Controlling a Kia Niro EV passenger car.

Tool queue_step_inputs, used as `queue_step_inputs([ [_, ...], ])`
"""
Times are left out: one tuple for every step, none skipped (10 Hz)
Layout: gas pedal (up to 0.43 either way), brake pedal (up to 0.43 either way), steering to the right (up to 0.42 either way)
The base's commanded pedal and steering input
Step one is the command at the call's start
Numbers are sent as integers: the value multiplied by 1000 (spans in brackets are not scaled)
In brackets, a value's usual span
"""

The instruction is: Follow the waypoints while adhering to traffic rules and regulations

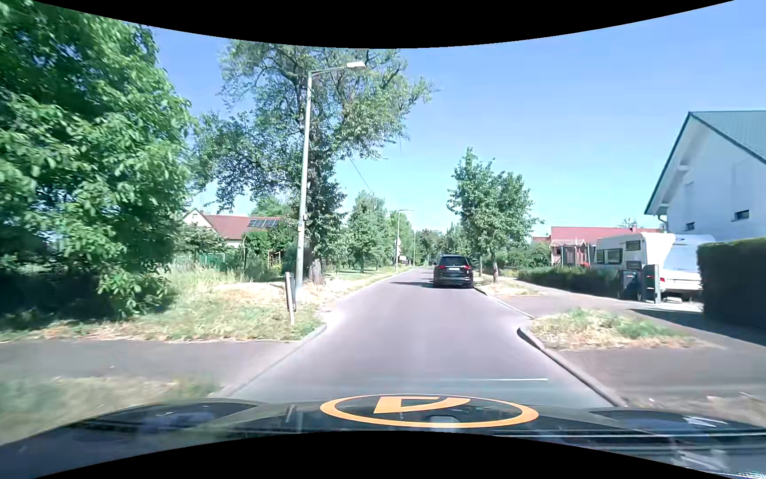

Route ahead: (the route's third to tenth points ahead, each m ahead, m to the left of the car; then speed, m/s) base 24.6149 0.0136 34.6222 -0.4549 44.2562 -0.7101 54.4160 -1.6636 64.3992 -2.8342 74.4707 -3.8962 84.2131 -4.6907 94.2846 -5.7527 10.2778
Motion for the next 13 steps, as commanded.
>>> queue_step_inputs([
  [209,0,-5],
  [209,0,-15],
  [209,0,-21],
  [209,0,-26],
  [209,0,-28],
  [209,0,-28],
  [209,0,-28],
  [209,0,-28],
  [209,0,-26],
  [209,0,-16],
  [209,0,-5],
  [209,0,3],
  [209,0,13],
])
